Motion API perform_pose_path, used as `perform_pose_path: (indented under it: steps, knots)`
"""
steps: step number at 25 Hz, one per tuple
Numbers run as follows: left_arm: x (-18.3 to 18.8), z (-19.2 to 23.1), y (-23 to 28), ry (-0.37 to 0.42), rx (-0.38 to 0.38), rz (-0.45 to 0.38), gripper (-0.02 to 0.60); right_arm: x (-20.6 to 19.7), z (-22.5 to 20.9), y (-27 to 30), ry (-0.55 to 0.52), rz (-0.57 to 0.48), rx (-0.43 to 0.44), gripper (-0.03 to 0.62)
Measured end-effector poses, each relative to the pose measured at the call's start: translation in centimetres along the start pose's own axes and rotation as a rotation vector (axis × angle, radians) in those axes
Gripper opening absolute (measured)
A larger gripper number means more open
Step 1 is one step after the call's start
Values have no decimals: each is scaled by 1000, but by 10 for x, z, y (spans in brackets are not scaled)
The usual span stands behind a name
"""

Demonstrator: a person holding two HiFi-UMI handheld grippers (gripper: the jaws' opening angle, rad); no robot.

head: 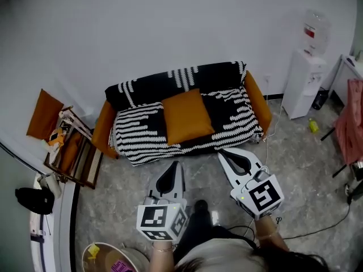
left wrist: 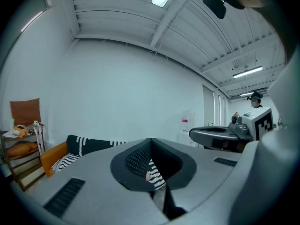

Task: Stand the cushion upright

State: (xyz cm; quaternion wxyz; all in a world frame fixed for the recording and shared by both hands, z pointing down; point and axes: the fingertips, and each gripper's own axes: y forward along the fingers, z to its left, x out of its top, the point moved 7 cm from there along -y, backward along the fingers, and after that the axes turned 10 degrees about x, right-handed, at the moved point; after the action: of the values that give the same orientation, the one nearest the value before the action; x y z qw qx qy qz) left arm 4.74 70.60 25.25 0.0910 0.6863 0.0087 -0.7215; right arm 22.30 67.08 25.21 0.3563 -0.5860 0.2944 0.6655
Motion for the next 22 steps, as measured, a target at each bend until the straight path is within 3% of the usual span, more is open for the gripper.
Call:
perform_pose_path:
  steps: [11, 22]
  knots:
    - [-2, 30, 60, -19, -23, 11, 20, -14, -36, 47, 70, 57, -25, 5]
    - [11, 81, 138, -40, -48, 3, 20, -27, -82, 119, 110, 9, -34, 6]
